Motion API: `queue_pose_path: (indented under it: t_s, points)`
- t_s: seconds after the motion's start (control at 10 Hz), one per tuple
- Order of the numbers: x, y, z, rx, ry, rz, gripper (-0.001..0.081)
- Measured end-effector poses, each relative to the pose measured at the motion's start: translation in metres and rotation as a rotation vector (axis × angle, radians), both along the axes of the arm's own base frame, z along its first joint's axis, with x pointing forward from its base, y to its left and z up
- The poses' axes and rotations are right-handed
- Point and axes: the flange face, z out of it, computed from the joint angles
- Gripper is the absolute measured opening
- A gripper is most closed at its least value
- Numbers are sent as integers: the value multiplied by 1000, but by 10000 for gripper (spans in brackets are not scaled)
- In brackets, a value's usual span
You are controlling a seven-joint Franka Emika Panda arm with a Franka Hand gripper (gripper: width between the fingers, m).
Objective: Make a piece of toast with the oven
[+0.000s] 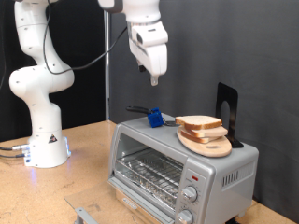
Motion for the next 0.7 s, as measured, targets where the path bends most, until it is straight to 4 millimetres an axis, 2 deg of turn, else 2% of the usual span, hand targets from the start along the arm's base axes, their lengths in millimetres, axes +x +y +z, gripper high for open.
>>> queue_pose_path:
  t_s: [0.1, 0.3, 0.5, 0.7]
  points:
    - [-9, 0, 3, -5, 4, 10, 805]
    - [-5, 0, 0, -6, -19, -1, 805]
    - [3, 3, -6, -21, -156, -62, 805]
    - [-2, 7, -10, -19, -248, -83, 805]
